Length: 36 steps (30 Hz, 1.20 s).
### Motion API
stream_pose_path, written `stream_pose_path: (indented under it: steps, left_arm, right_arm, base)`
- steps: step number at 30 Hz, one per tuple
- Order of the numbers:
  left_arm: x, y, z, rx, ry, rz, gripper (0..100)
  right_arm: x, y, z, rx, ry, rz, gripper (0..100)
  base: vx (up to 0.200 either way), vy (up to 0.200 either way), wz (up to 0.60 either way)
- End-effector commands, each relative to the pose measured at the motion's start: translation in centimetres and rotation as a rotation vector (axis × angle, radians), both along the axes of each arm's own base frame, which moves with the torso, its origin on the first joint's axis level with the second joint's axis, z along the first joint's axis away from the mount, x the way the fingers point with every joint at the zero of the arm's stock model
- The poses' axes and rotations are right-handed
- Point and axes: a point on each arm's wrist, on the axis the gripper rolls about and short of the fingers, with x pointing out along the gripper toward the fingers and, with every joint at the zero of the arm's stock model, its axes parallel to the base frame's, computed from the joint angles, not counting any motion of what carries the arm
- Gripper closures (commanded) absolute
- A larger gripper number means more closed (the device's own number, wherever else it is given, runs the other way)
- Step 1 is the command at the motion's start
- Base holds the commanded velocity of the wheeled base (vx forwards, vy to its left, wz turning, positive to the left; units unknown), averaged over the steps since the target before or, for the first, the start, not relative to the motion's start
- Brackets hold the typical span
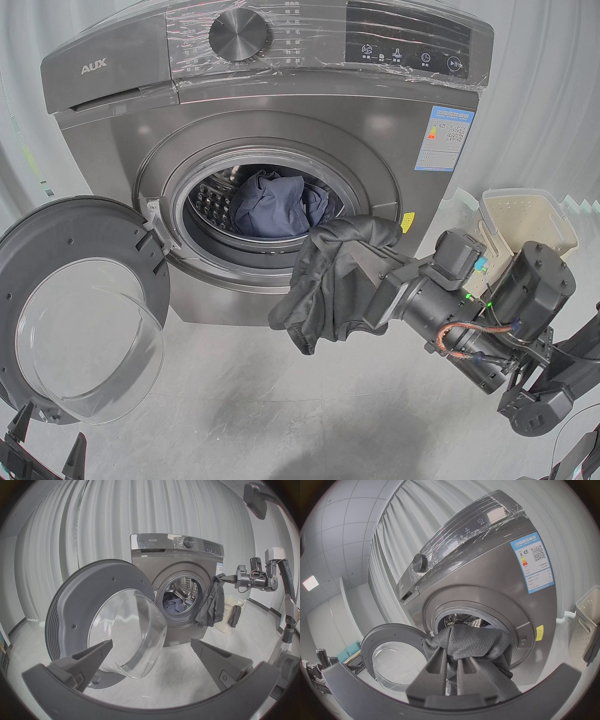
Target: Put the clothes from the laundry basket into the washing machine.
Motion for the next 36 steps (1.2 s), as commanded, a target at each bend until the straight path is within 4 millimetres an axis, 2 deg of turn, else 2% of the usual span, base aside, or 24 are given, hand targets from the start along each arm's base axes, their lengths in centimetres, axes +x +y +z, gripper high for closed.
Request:
stream_pose_path:
  steps: [1, 8, 9, 10, 11, 12, 13, 14, 15, 16, 17, 21, 23, 27, 28, 36]
  left_arm:
    - [0.0, 0.0, -0.5, 0.001, -0.003, 0.0, 0]
    - [0.0, 0.0, -0.5, -0.005, -0.005, -0.002, 0]
    - [-0.1, 0.0, 0.4, -0.025, -0.046, 0.011, 0]
    - [-0.6, 0.0, 2.6, -0.06, -0.152, 0.01, 0]
    - [-0.7, 0.0, 3.1, -0.066, -0.173, 0.012, 0]
    - [-1.5, -0.2, 8.5, -0.101, -0.338, 0.001, 0]
    - [-1.0, -0.3, 10.2, -0.086, -0.321, -0.004, 0]
    - [-0.8, -0.3, 10.3, -0.082, -0.315, -0.009, 0]
    - [0.8, -0.5, 10.2, -0.032, -0.206, -0.129, 0]
    - [1.2, -0.6, 9.9, -0.021, -0.172, -0.175, 0]
    - [3.1, -0.8, 8.6, -0.013, -0.01, -0.335, 0]
    - [7.1, -0.9, 7.4, -0.039, 0.228, -0.527, 0]
    - [8.8, -1.2, 7.3, -0.017, 0.283, -0.591, 0]
    - [10.9, -2.2, 7.1, -0.006, 0.335, -0.704, 0]
    - [12.1, -3.0, 7.0, 0.002, 0.356, -0.74, 0]
    - [18.1, -5.6, 5.8, 0.024, 0.403, -0.747, 0]
  right_arm:
    - [1.2, 2.3, -1.6, -0.006, 0.005, 0.016, 100]
    - [0.9, 3.3, -1.5, 0.022, -0.015, 0.016, 100]
    - [0.9, 3.2, -1.5, 0.022, -0.015, 0.016, 100]
    - [0.9, 3.2, -1.5, 0.02, -0.013, 0.015, 100]
    - [0.9, 3.2, -1.5, 0.021, -0.014, 0.015, 100]
    - [0.9, 3.2, -1.5, 0.02, -0.013, 0.015, 100]
    - [1.0, 3.3, -1.4, 0.022, -0.017, 0.014, 100]
    - [1.0, 3.3, -1.4, 0.022, -0.017, 0.014, 100]
    - [1.1, 3.4, -1.4, 0.025, -0.018, 0.016, 100]
    - [1.1, 3.5, -1.4, 0.026, -0.019, 0.016, 100]
    - [1.4, 3.7, -1.5, 0.027, -0.021, 0.017, 100]
    - [2.4, 4.3, -1.4, 0.041, -0.033, 0.005, 100]
    - [2.5, 4.4, -1.1, 0.051, -0.042, 0.003, 100]
    - [2.6, 4.6, -0.7, 0.066, -0.051, 0.004, 100]
    - [2.7, 4.6, -0.7, 0.068, -0.053, 0.002, 100]
    - [2.9, 4.9, -1.3, 0.058, -0.043, 0.003, 100]
  base:
    - [0.0, 0.0, 0.0]
    - [0.0, 0.0, 0.0]
    - [0.0, 0.0, 0.0]
    - [0.0, 0.0, 0.0]
    - [0.0, 0.0, 0.0]
    - [0.0, 0.0, 0.0]
    - [0.0, 0.0, 0.0]
    - [0.0, 0.0, 0.0]
    - [0.0, 0.0, 0.0]
    - [0.0, 0.0, 0.0]
    - [0.0, 0.0, 0.0]
    - [0.0, 0.0, 0.0]
    - [0.0, 0.0, 0.0]
    - [0.0, 0.0, 0.0]
    - [0.0, 0.0, 0.0]
    - [0.0, 0.0, 0.0]
